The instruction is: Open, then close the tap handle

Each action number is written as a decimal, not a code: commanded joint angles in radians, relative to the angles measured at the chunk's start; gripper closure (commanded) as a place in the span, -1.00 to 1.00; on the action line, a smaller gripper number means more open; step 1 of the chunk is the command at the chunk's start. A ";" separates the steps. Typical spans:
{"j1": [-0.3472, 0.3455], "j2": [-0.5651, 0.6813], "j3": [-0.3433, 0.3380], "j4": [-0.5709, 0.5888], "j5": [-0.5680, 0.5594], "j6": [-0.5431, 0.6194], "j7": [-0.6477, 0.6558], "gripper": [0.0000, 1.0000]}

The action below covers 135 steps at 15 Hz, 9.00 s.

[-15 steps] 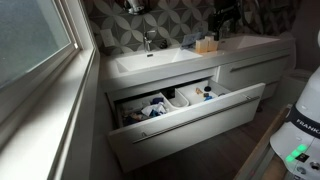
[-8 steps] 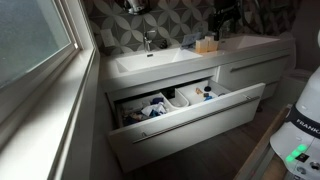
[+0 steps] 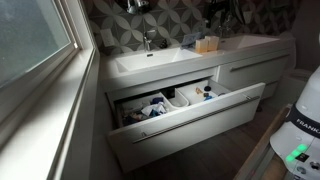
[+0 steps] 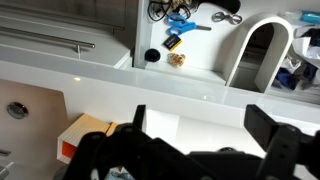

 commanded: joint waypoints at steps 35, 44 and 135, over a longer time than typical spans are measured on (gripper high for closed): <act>-0.128 1.172 0.150 1.392 0.648 -0.108 -0.060 -1.00; -0.154 1.400 0.170 1.718 0.690 -0.104 0.266 -0.15; -0.163 1.595 0.388 2.000 0.642 0.092 0.273 0.98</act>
